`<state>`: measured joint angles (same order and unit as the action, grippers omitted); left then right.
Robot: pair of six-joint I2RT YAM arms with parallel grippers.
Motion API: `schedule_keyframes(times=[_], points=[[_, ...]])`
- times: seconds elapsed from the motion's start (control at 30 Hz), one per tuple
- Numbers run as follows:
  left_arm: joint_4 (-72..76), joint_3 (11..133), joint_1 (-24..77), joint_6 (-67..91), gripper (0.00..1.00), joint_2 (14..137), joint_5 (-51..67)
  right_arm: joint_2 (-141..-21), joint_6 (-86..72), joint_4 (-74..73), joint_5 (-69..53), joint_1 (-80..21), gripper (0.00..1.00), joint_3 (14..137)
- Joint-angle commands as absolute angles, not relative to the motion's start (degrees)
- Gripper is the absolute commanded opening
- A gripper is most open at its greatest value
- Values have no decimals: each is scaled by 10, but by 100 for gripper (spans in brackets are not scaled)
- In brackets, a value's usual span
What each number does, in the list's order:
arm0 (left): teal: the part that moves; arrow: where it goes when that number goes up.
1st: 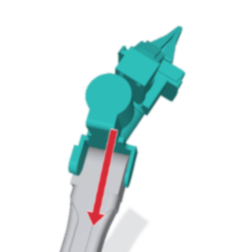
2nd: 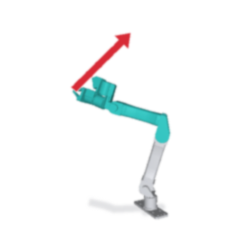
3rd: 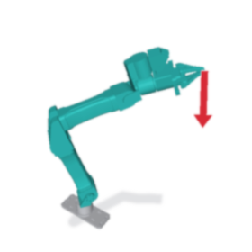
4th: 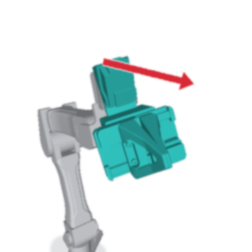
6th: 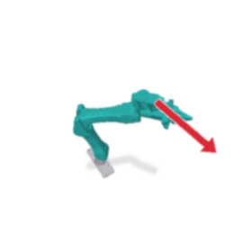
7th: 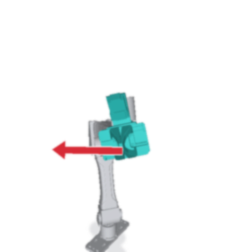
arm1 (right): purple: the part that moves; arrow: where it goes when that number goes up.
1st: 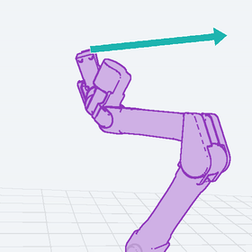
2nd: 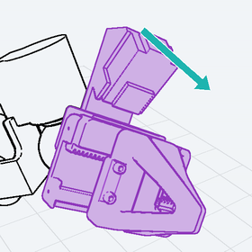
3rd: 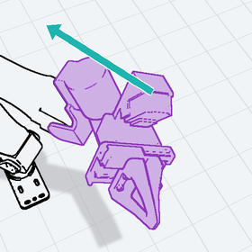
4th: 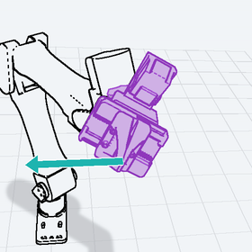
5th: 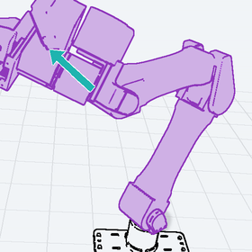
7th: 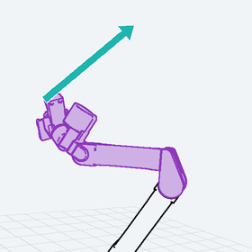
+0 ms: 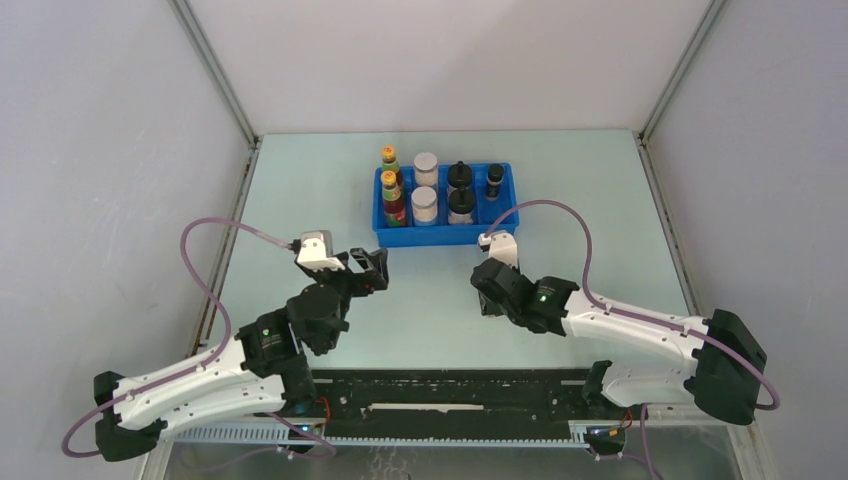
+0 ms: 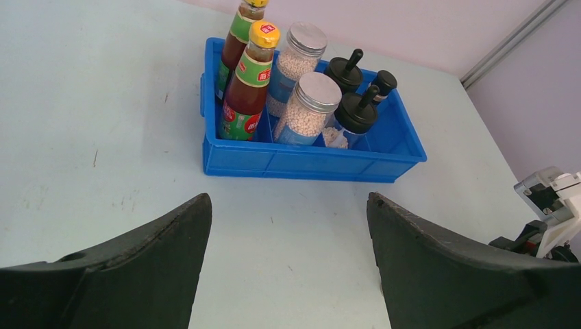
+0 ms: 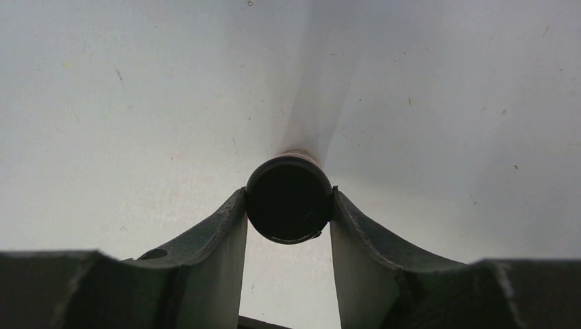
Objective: Organize the condiment bottles
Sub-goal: Pick up the bottle from the center of the board.
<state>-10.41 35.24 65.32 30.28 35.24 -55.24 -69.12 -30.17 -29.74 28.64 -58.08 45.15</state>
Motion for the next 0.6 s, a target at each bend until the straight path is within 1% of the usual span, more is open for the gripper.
schedule_keyframes(times=[0.0,0.03,0.07,0.37,0.57], points=[[-101,344,657,315,88,353,-560,-675,-309,-287,291,-577,5,447],[-101,344,657,315,88,353,-560,-671,-307,-287,291,-577,1,447],[-101,344,658,315,88,353,-560,-667,-308,-288,291,-577,0,448],[-101,346,659,313,88,353,-562,-657,-288,-317,294,-565,0,513],[-101,347,659,311,88,351,-563,-662,-267,-326,268,-525,0,577]])
